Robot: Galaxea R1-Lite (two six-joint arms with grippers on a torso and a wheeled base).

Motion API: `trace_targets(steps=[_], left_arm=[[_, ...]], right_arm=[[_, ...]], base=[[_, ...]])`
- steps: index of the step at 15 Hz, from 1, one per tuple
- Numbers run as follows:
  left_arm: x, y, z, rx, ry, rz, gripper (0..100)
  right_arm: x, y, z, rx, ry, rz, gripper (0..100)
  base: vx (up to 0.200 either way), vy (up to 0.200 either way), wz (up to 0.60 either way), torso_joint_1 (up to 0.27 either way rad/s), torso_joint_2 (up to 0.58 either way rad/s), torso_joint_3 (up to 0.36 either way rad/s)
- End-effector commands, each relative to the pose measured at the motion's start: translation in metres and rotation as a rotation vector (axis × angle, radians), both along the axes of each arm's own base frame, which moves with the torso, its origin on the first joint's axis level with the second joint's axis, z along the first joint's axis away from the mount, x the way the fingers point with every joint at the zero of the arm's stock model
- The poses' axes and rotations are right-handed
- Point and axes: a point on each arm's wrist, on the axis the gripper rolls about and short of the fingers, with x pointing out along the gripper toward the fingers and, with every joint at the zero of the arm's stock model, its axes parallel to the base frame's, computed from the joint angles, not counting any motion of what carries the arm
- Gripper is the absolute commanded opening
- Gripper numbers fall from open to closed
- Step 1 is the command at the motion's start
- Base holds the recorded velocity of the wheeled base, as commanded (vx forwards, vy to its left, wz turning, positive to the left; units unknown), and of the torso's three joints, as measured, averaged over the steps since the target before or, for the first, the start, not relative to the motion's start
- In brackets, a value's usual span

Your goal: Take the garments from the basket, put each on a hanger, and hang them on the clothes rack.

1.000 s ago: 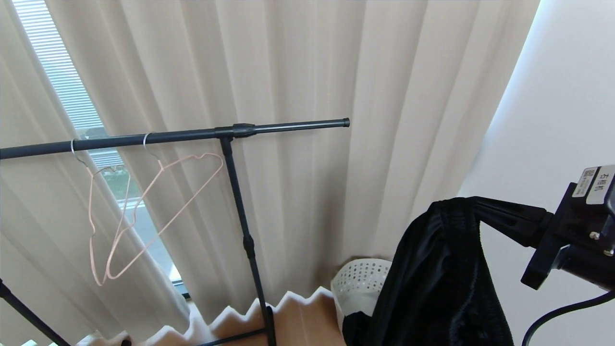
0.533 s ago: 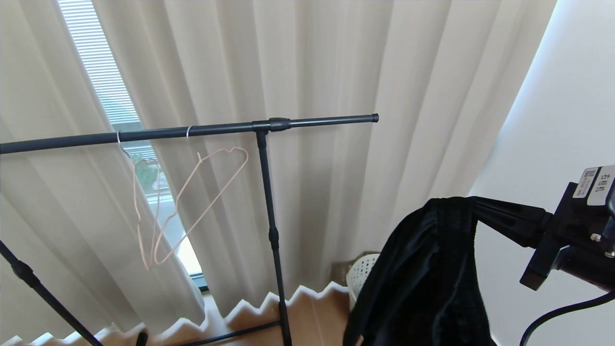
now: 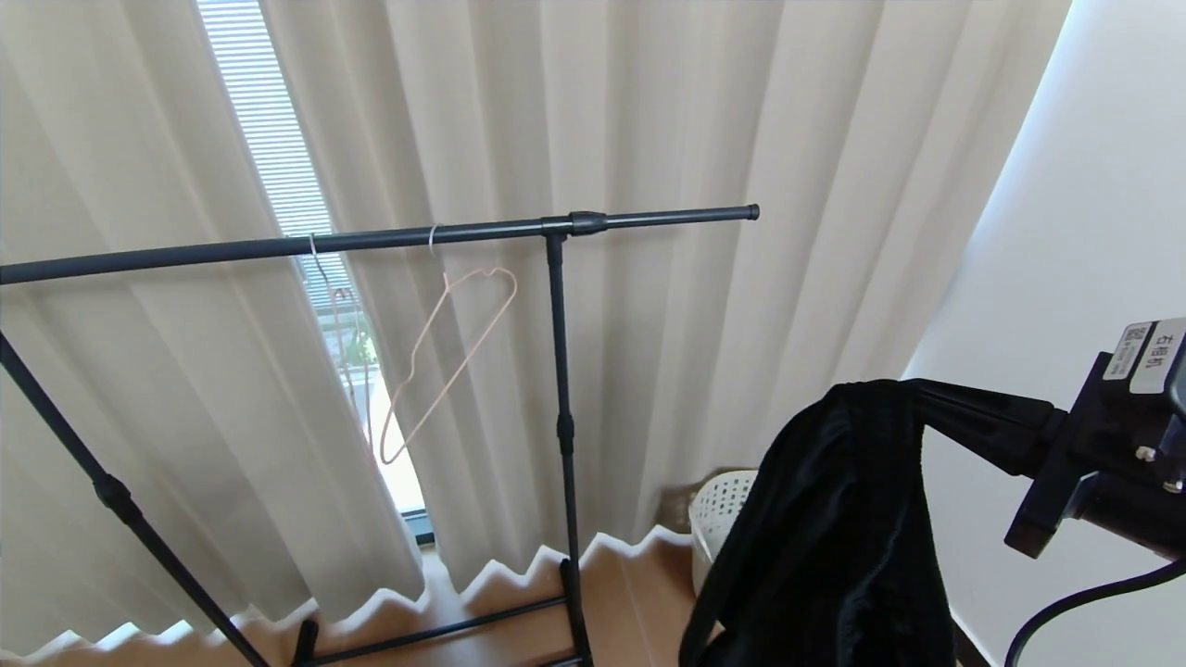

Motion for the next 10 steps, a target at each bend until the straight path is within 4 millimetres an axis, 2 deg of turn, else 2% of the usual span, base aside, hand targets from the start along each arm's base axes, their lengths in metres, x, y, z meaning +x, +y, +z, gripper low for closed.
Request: trace_targets(steps=[1,4,10], left_arm=[[0.0000,0.0000,0.0000,0.000,0.000,0.003,100],[0.0000,0.0000,0.0000,0.000,0.000,0.003,100],[0.0000,0.0001,0.0001,0.000,-0.002,0.004,100]], right_arm=[[0.0002,0.0004,0.0001,0.000,-0.001,0.002,0],[0.0011,0.0008,-0.0007,-0.002,0.003,0.003,0],[0.0001,0.0003,0.0013,0.003,-0.008,0.003,0]], base=[[0.000,0.200,0.00,0.012,0.01,-0.002],[0.000,0.200,0.00,0.001,0.00,0.007],[-0.200,0.000,0.00,0.006,0.00,0.002]])
